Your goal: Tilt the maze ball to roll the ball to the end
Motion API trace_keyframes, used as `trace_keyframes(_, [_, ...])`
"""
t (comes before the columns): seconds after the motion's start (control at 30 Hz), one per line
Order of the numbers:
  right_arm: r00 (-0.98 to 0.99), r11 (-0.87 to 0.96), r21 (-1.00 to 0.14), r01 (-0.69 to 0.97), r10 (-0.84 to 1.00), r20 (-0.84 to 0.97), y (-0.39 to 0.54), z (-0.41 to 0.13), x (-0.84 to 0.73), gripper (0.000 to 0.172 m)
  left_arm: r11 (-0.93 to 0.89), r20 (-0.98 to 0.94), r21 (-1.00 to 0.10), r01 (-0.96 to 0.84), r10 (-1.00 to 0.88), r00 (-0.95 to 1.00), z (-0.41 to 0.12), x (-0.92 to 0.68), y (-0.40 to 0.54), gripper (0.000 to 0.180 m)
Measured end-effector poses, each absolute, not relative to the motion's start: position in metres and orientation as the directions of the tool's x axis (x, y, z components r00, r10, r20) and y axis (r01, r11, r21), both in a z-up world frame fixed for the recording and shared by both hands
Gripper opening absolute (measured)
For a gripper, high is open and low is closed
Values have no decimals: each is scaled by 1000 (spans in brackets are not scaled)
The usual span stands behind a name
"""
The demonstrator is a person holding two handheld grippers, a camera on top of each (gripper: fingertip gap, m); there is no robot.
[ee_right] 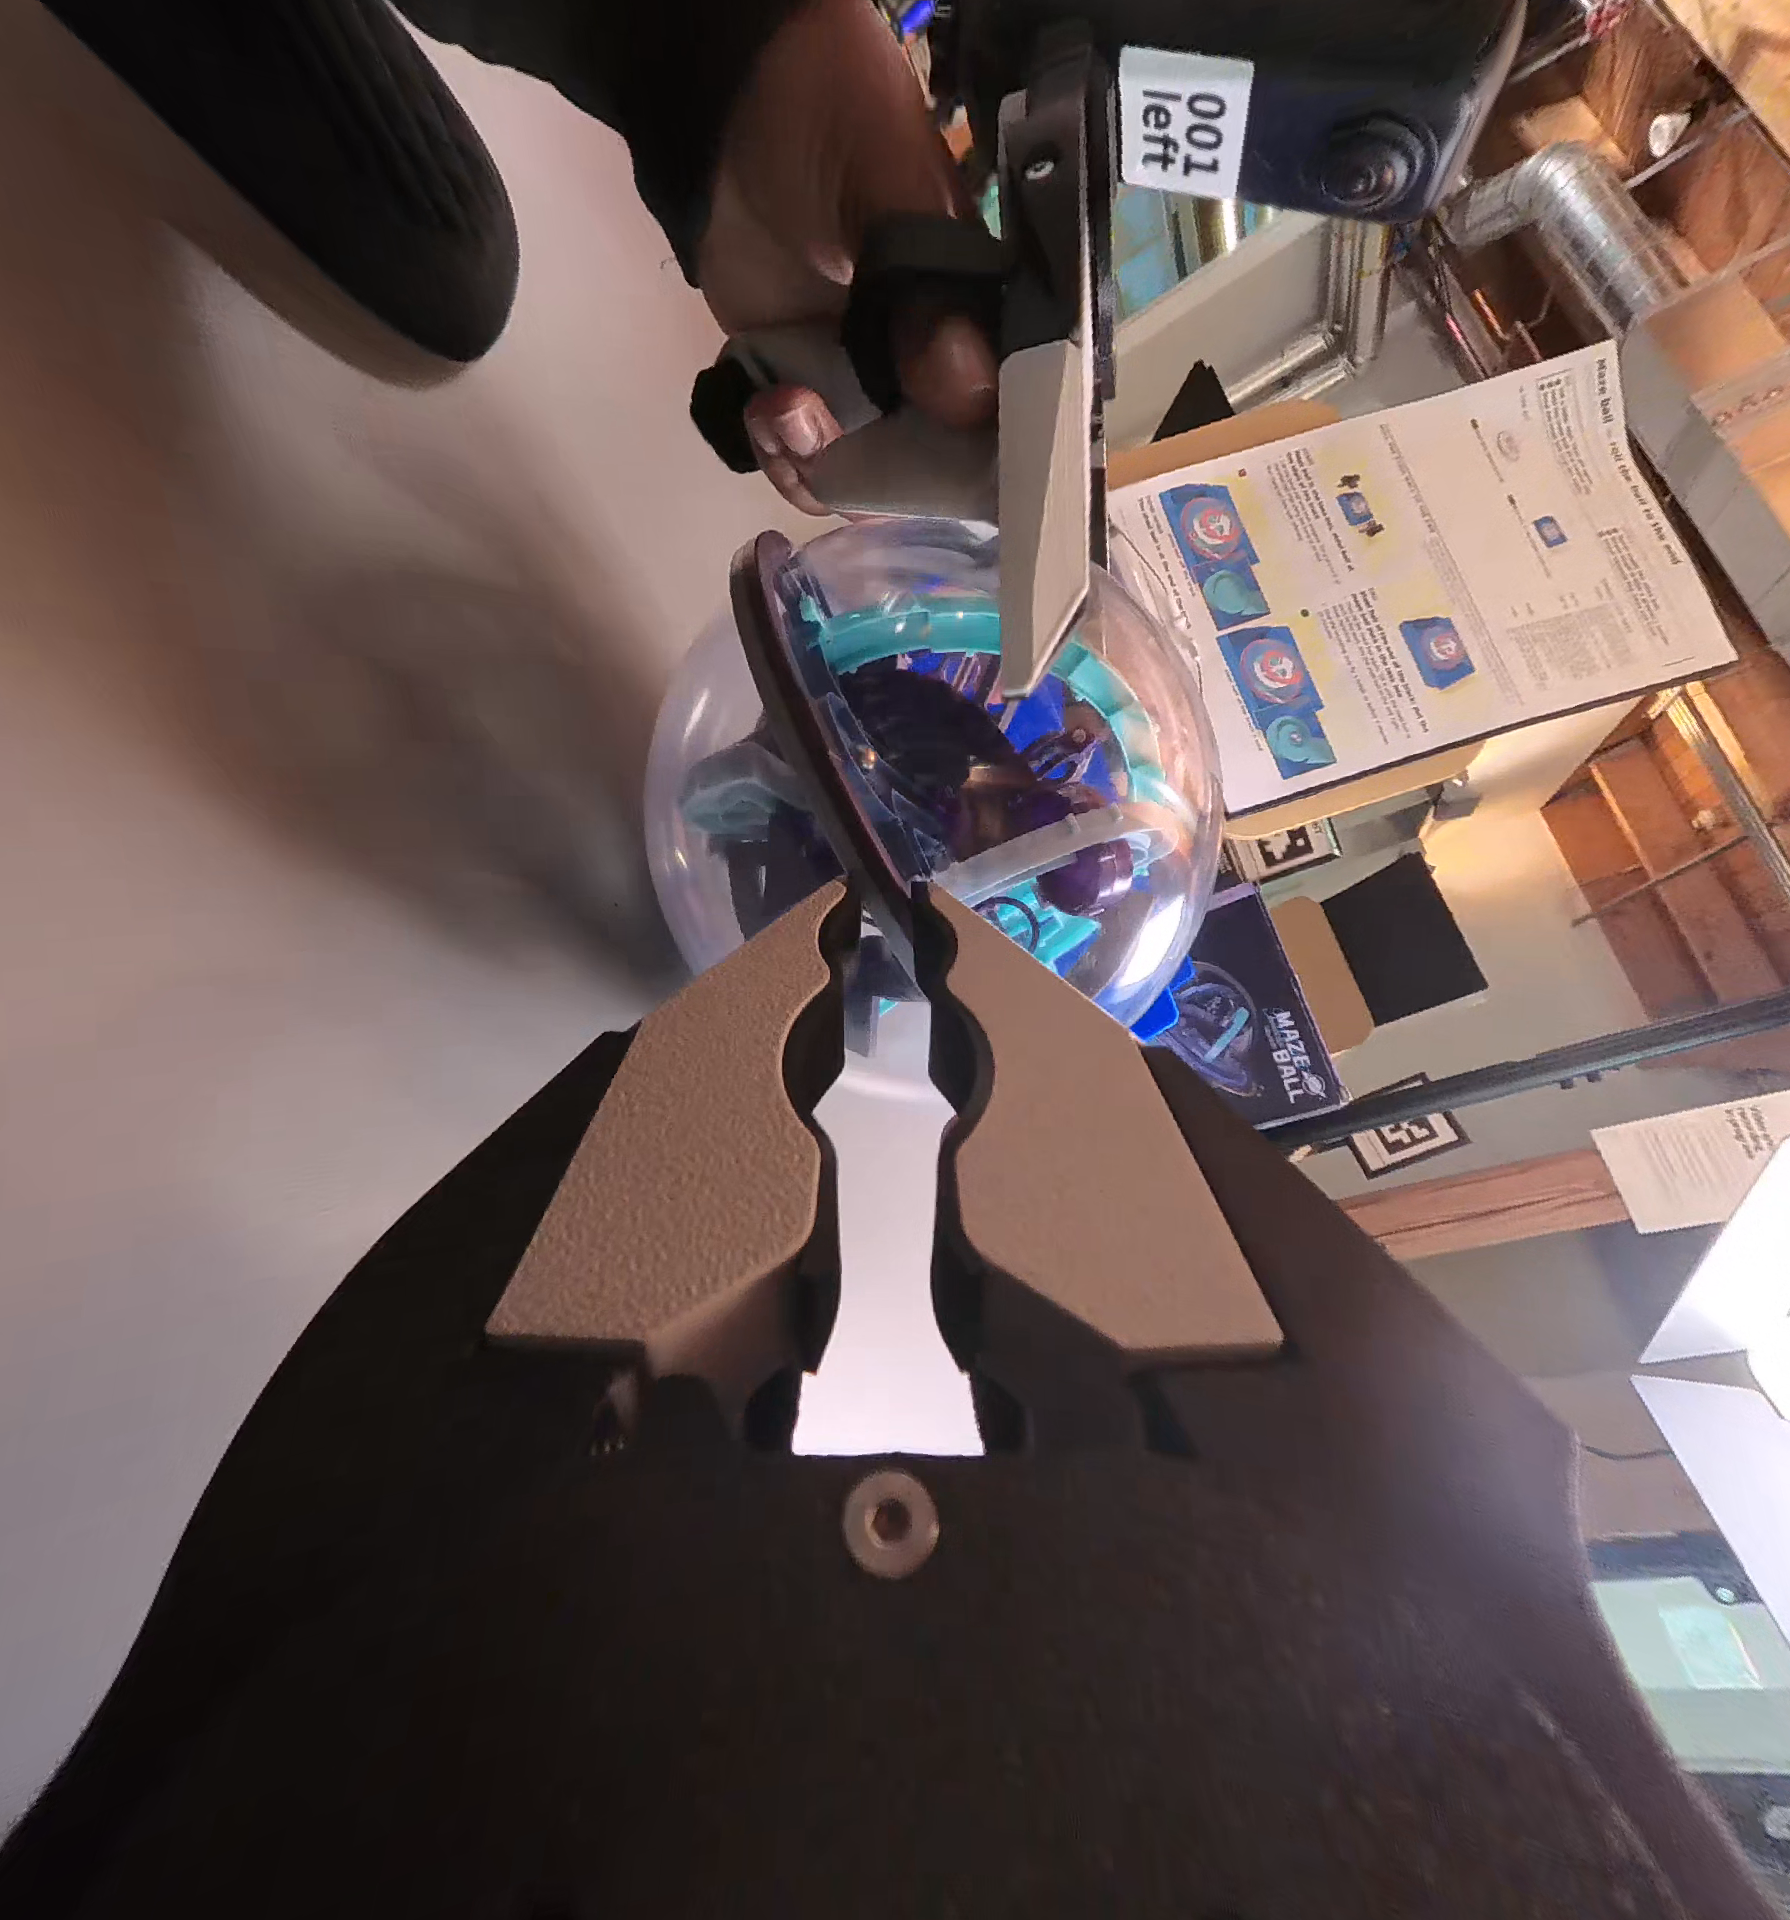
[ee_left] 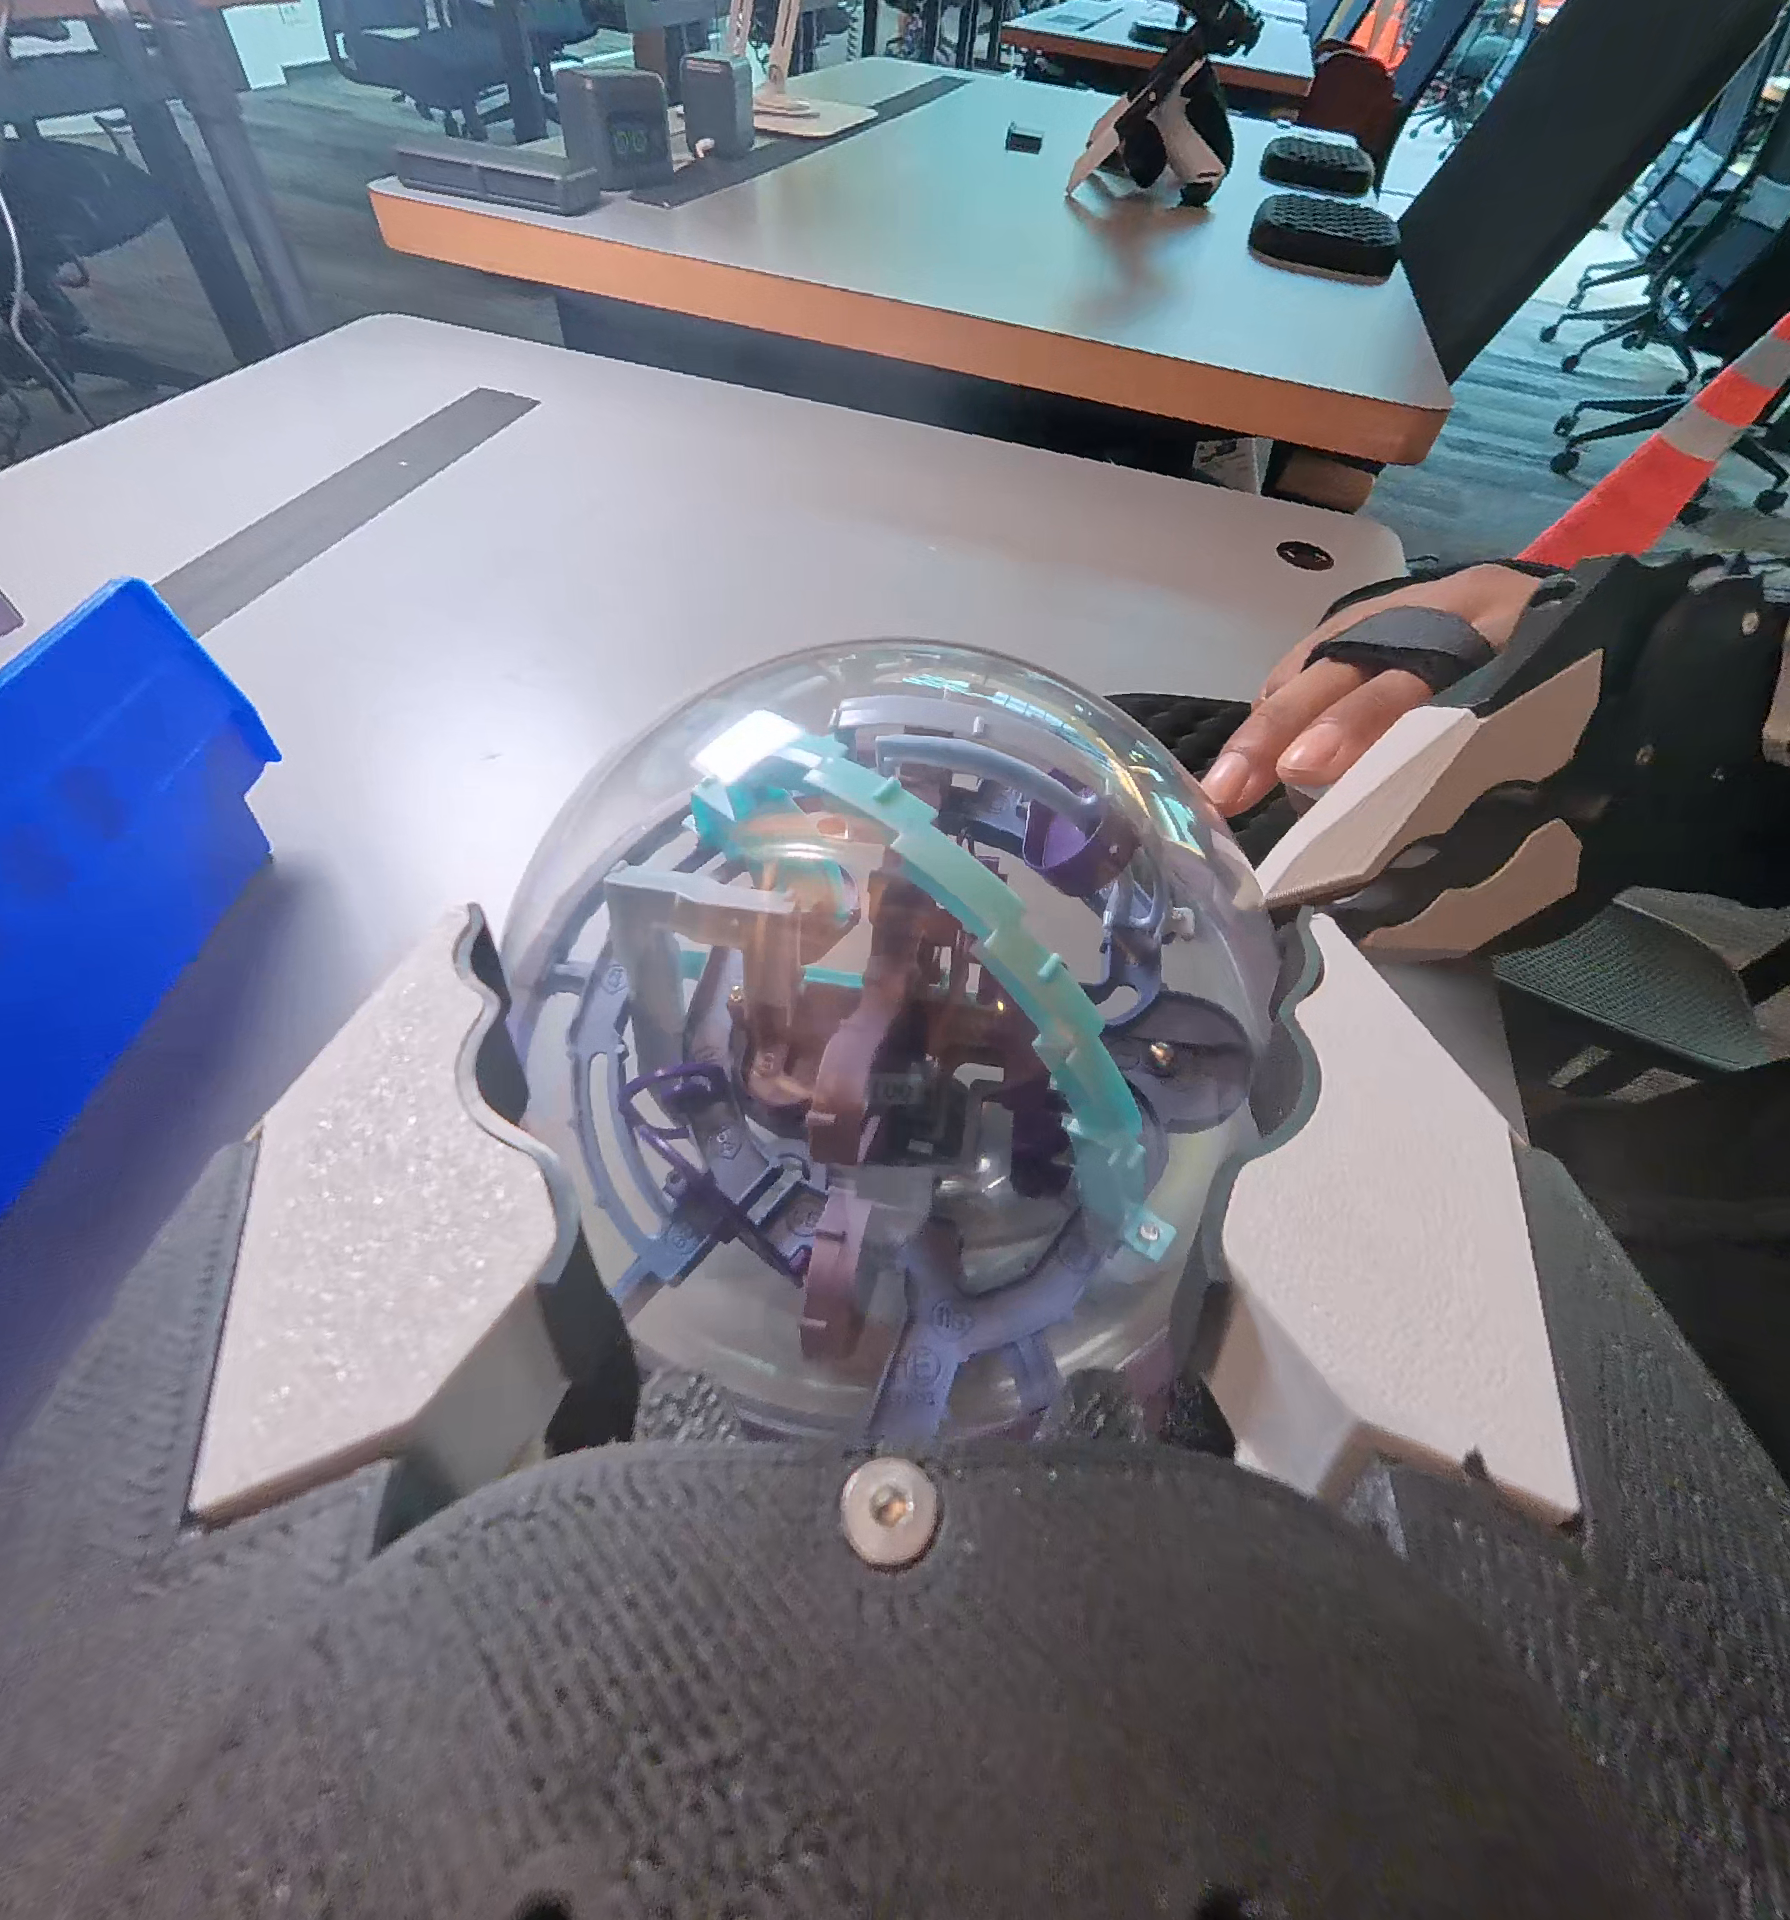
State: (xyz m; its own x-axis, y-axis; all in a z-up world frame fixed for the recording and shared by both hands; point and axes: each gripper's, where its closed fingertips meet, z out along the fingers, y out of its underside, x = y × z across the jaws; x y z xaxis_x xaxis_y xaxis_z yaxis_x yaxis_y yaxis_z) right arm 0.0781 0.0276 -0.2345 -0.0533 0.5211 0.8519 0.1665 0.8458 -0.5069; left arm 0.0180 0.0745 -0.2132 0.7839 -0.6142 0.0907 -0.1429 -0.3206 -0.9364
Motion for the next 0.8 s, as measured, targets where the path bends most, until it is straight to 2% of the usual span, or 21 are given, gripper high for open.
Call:
trace_keyframes(0.2, [-45, 832, -534, 151, 546, 837, 45, -233, 87, 0, -279, 98, -949, -146, -702, 706, -206, 8, 62, 132])
trace_keyframes(0.37, [-53, 813, -566, 140, 577, 815, 52, -231, 85, 0, -322, 248, -947, -14, -755, 608, -204, -3, 70, 133])
trace_keyframes(0.47, [-44, 774, -618, 140, 628, 777, 55, -230, 83, 0, -316, 240, -948, -35, -784, 573, -215, 3, 71, 135])
trace_keyframes(0.6, [-27, 600, -791, 116, 798, 602, 64, -224, 86, 22, -305, 252, -952, 4, -778, 575, -214, 1, 74, 134])
trace_keyframes(0.67, [-63, 507, -851, 139, 862, 503, 70, -228, 86, 50, -315, 272, -949, 27, -770, 577, -214, -1, 75, 133])
trace_keyframes(0.73, [-97, 468, -857, 218, 884, 458, 78, -241, 84, 81, -325, 293, -944, 49, -764, 575, -215, -4, 76, 133])
trace_keyframes(0.8, [-104, 492, -837, 240, 870, 481, 84, -247, 79, 88, -336, 316, -939, 73, -757, 572, -215, -7, 77, 133])
